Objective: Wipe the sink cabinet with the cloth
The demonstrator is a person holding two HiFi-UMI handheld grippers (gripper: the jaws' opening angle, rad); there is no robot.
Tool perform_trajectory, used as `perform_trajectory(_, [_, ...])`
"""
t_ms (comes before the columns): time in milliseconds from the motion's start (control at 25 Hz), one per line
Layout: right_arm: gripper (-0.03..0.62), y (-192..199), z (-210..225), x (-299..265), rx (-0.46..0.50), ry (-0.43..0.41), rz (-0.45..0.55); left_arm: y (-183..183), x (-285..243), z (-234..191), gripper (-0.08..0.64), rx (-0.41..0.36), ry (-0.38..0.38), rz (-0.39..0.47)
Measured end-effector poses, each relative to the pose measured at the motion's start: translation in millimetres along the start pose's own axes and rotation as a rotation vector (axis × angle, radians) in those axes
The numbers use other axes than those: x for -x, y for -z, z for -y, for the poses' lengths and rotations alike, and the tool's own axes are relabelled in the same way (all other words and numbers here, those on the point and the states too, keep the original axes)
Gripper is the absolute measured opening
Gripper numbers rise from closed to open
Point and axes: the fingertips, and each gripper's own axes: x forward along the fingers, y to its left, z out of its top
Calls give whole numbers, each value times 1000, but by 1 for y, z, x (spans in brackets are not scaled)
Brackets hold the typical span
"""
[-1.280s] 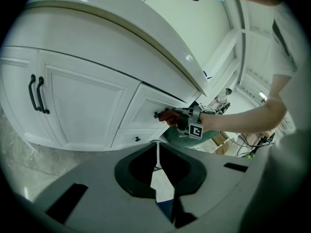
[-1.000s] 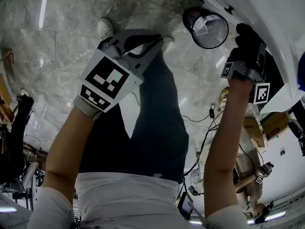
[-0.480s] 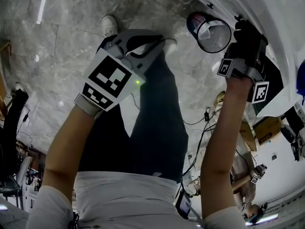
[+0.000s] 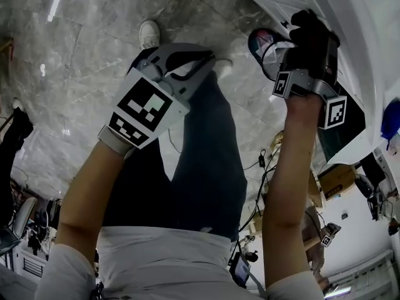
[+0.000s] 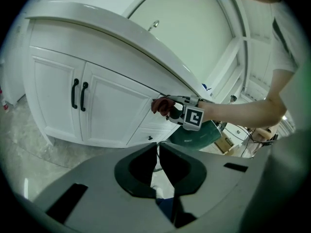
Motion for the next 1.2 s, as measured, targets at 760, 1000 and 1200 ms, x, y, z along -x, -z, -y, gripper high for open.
perform_trajectory(760, [74,85,-92,8,143,-111,-219,-36,45,-6,12,-34,-32,26])
perform_trajectory(1000, [74,91,-142,34,337,-140,-281,-76,60,19,12,-88,11,30])
perform_trajectory(1200, [74,91,-183,58,537,-129,-304,-108,83,33,12,-148,10,38])
